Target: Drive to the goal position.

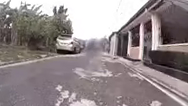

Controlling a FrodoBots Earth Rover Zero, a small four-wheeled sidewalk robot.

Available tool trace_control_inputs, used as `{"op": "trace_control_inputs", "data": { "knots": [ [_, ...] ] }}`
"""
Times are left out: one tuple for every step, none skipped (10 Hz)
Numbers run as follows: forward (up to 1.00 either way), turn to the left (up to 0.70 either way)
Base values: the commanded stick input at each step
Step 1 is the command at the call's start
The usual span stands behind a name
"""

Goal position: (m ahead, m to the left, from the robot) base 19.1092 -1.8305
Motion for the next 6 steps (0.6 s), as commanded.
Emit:
{"op": "trace_control_inputs", "data": {
  "knots": [
    [0.09, 0.0],
    [0.1, 0.0],
    [0.1, 0.0],
    [0.09, 0.0],
    [0.1, 0.0],
    [0.1, 0.0]
  ]
}}
